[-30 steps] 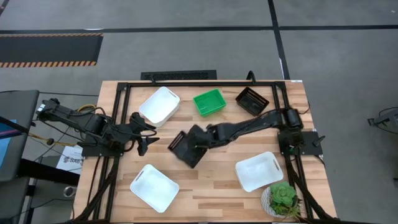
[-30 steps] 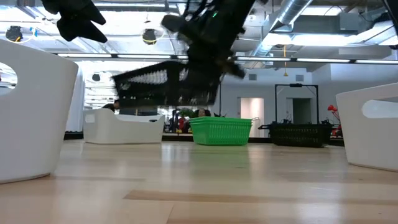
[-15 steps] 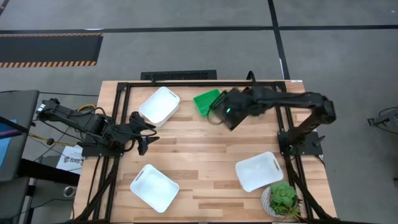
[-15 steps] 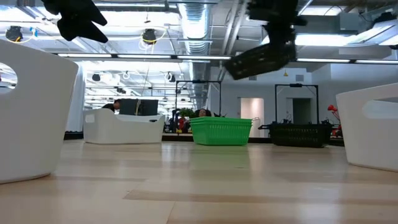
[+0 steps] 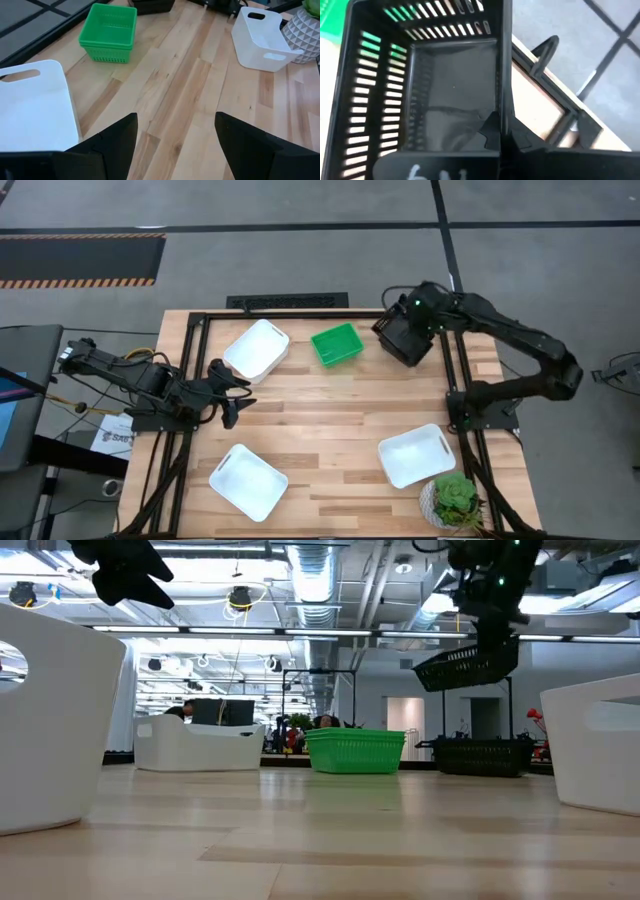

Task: Stack baskets by color
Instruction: Stack the black bin on top of the black bins

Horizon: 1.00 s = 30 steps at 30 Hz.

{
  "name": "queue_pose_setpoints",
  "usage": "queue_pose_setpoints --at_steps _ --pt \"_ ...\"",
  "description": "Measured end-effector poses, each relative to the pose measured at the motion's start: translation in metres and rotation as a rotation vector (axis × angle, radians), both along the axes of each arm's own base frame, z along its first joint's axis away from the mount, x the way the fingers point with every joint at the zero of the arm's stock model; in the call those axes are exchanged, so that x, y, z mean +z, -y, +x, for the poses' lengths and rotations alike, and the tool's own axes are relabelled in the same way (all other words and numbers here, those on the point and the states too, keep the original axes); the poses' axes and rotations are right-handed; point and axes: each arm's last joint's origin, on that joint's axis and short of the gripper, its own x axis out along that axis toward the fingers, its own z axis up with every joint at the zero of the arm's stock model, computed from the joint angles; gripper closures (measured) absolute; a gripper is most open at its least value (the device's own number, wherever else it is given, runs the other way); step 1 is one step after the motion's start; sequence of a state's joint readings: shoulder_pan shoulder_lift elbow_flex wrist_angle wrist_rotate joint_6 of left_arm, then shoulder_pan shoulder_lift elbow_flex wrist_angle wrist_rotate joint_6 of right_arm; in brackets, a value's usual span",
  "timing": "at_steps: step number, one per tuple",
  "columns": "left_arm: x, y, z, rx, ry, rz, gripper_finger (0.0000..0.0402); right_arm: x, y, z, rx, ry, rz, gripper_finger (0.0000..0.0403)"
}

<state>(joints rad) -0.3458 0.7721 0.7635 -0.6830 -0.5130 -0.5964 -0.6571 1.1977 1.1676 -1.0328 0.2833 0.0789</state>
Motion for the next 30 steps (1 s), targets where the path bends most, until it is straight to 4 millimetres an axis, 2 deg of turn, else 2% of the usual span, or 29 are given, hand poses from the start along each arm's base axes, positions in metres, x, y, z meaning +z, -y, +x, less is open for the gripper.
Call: queue_pose_setpoints --at_steps 5,11,23,30 --pt "0.0 -0.001 0.0 0.02 0.005 0.012 0.0148 -0.019 0.023 -0.013 0.002 0.029 0.069 0.039" --pt "0.0 -0.001 0.0 0.025 0.007 0.017 0.0148 -0.041 0.038 -0.021 -0.006 -0.011 0.156 0.0393" --pt "0.0 -0.001 0.0 0.028 0.008 0.022 0.0148 -0.059 0.059 -0.026 -0.052 -0.053 0.225 0.0392" --pt "0.0 -0.001 0.0 0.035 0.009 0.027 0.0148 -0.074 0.067 -0.021 -0.054 -0.095 0.282 0.0367"
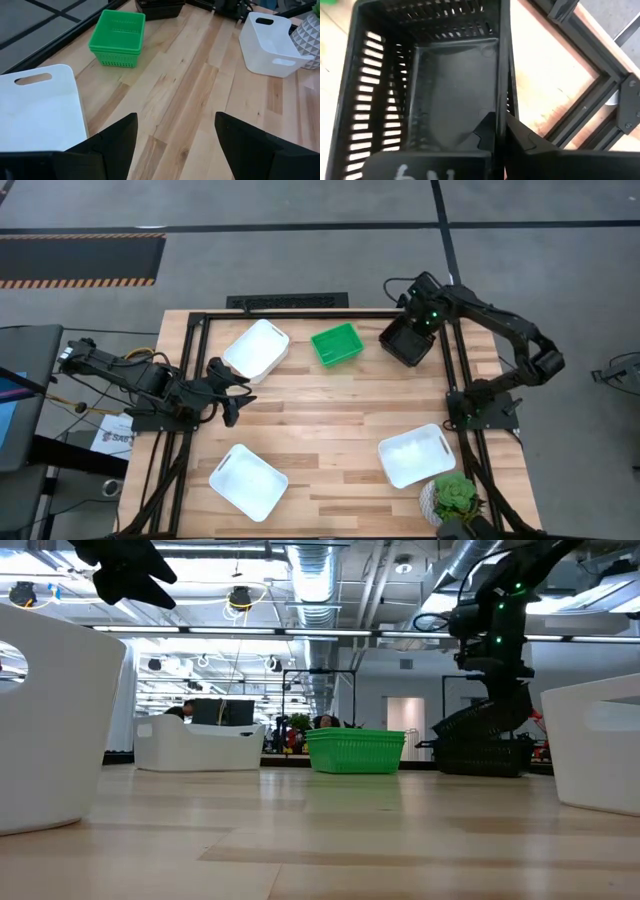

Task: Stack baskets by color
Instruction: Stack the black bin on top of the black bins, then stack the bottom right white bin on top of the top white bin

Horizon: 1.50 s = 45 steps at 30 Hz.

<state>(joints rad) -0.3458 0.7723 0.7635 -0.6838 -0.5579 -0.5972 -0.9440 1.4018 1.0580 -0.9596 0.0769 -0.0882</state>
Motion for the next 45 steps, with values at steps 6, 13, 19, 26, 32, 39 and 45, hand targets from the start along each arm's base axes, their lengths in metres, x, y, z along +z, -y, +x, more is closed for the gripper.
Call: queue_pose_setpoints --at_steps 6,13,19,26,32,39,45 --pt "0.0 0.0 0.0 0.004 0.001 0.002 0.0148 -0.006 0.003 0.002 0.014 -0.018 0.019 0.0347" --pt "0.0 0.0 0.0 0.005 0.002 0.003 0.0148 -0.005 0.003 0.002 0.011 -0.014 0.014 0.0327" --pt "0.0 0.0 0.0 0.005 0.002 0.003 0.0148 0.001 0.005 0.004 -0.003 0.005 -0.006 0.0279" --pt "0.0 0.0 0.0 0.005 0.002 0.003 0.0148 0.033 0.009 0.01 -0.032 0.05 -0.047 0.0225" --pt "-0.002 0.001 -0.001 -0.045 -0.033 -0.024 0.0148 0.07 -0.007 0.023 -0.004 0.06 -0.031 0.021" --pt "-0.013 0.002 -0.011 -0.075 -0.187 -0.164 0.0148 0.102 -0.056 0.048 0.013 0.048 0.057 0.0216" --pt "-0.019 0.001 -0.018 -0.074 -0.286 -0.209 0.0148 0.102 -0.118 0.077 0.12 0.027 0.114 0.0216"
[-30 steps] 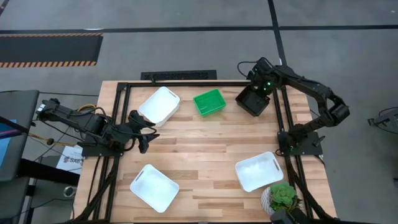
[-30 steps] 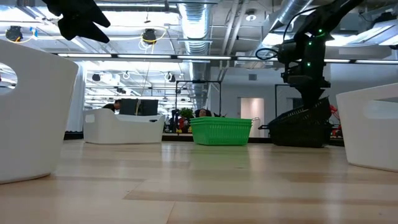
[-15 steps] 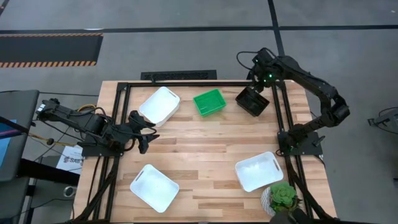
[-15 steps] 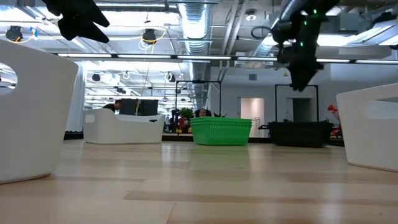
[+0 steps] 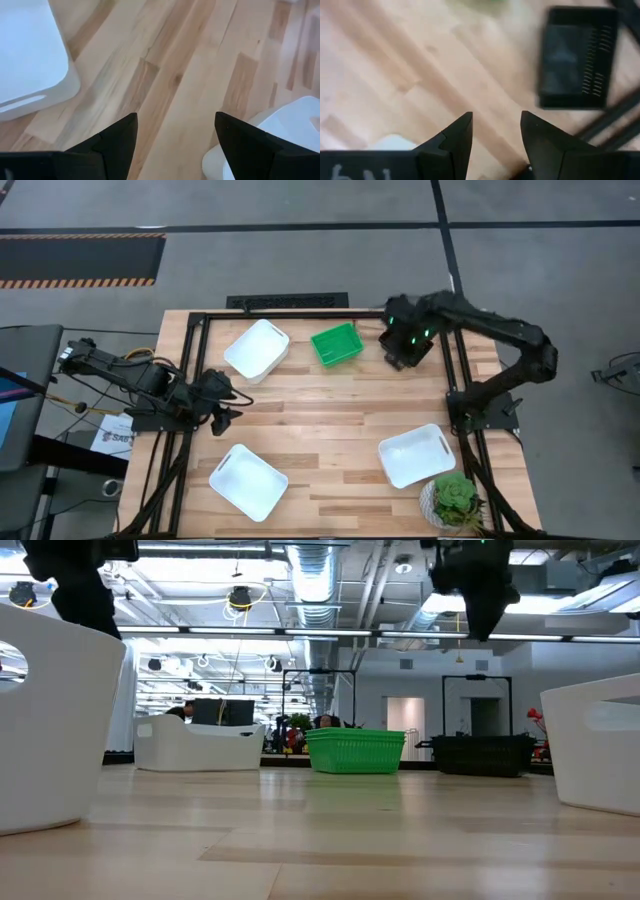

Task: Stack baskets by color
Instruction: Stack the bottom right white bin on top of the top white bin

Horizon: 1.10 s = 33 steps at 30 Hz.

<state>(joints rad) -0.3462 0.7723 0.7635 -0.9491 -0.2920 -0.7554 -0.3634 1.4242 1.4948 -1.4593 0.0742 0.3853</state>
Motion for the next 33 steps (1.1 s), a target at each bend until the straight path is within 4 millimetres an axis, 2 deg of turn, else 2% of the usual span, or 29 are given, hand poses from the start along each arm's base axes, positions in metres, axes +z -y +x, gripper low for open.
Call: queue_pose_setpoints --at_steps 5,10,13,16,20,24,33 --pt "0.0 0.0 -0.001 -0.008 -0.009 0.013 0.0148 0.002 -0.058 0.025 0.128 0.108 -0.007 0.0215" --pt "0.0 -0.001 0.0 0.011 0.001 0.046 0.0148 0.003 -0.111 0.036 0.174 0.234 -0.059 0.0221" --pt "0.0 -0.002 0.0 0.012 0.006 0.072 0.0148 -0.007 -0.138 0.037 0.197 0.271 -0.062 0.0223" --pt "0.0 -0.002 0.0 0.015 0.015 0.087 0.0148 -0.025 -0.16 0.031 0.213 0.234 -0.045 0.0223" --pt "0.001 -0.003 0.0 0.026 0.02 0.102 0.0148 -0.062 -0.177 0.02 0.221 0.145 -0.037 0.022" --pt "0.001 -0.003 0.0 0.027 0.02 0.103 0.0148 -0.089 -0.187 0.006 0.285 0.052 -0.042 0.0218" --pt "0.001 -0.003 0.0 0.033 0.022 0.106 0.0148 -0.125 -0.19 -0.003 0.377 -0.007 0.011 0.0225"
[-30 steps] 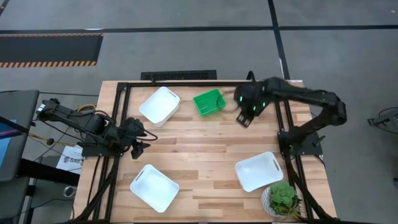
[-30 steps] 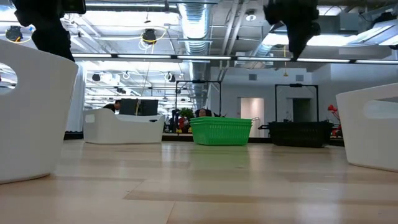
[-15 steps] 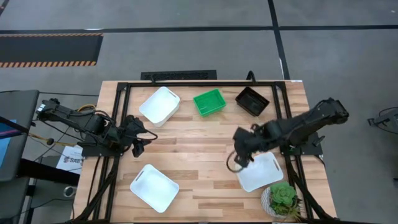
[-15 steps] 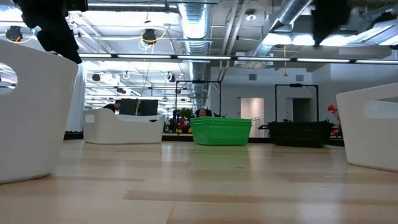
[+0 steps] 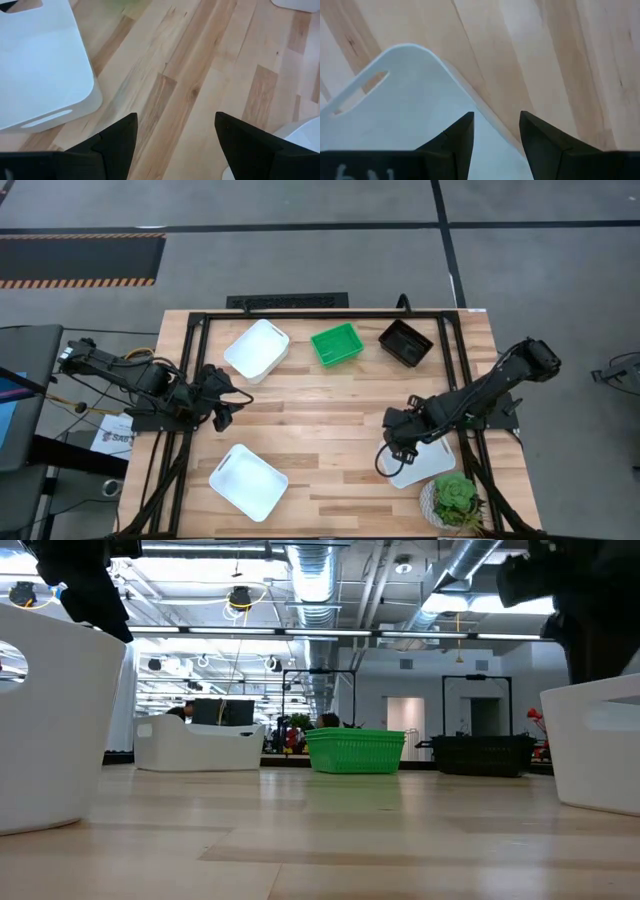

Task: Stack baskets by color
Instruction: Stack the bottom right white bin on top of the top white bin

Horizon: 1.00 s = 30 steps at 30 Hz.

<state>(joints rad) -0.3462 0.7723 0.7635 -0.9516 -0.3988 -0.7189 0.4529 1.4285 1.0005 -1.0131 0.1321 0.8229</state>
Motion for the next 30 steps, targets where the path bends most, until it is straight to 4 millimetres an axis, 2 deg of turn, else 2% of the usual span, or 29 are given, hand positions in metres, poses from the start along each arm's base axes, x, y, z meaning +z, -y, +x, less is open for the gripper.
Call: queue_pose_setpoints --at_steps 18,26,30 --pt "0.0 0.0 0.0 0.002 0.001 0.008 0.0148 -0.005 0.01 -0.001 0.116 -0.052 -0.038 0.0241" --pt "0.0 0.0 0.0 0.002 0.001 0.008 0.0148 -0.028 0.01 -0.008 0.084 -0.074 0.013 0.0242" --pt "0.0 0.0 0.0 0.005 0.002 0.005 0.0148 -0.032 0.013 -0.01 0.058 -0.085 0.01 0.0254"
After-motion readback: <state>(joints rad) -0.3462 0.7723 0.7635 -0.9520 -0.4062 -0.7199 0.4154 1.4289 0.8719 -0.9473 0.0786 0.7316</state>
